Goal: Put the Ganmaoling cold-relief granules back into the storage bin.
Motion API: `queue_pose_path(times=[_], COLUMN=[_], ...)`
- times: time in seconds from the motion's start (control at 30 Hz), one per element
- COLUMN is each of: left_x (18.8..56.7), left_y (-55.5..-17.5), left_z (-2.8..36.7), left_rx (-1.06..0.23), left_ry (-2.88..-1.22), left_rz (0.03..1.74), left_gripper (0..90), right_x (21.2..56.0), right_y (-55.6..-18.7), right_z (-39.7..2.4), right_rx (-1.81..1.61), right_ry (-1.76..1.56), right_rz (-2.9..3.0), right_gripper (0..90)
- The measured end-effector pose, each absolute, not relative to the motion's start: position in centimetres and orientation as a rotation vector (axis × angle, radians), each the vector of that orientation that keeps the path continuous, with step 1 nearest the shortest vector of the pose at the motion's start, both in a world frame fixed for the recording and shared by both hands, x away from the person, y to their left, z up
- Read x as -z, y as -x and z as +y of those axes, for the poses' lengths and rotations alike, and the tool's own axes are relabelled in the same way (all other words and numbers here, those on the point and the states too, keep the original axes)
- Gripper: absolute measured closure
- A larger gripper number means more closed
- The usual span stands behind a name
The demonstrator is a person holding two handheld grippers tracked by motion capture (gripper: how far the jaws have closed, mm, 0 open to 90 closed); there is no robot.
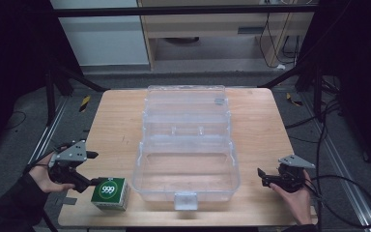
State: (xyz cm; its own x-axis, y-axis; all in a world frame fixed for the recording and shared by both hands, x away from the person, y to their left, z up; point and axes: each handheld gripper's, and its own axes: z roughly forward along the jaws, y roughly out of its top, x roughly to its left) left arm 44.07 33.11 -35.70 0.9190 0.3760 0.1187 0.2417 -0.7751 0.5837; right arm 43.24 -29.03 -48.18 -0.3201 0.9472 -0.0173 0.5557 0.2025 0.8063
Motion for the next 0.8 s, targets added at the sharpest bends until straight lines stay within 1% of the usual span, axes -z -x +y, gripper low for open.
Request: queue_pose_path(times=[0.4,0.8], left_x=[36.6,38.0], left_y=[-43.6,-43.3], left_z=[32.3,31.6], left_rx=[-0.264,-0.227], left_ry=[-2.571,-2.622], left_rz=[0.377,0.341], left_gripper=[7.3,6.1], right_x=[48.3,48.3], right_y=[-43.2,-43.2], right_z=[-28.9,-28.9], right_rx=[-0.963,-0.957], right_ry=[-1.386,-1.381], right_rz=[1.972,1.98], right_gripper=[2.6,2.6])
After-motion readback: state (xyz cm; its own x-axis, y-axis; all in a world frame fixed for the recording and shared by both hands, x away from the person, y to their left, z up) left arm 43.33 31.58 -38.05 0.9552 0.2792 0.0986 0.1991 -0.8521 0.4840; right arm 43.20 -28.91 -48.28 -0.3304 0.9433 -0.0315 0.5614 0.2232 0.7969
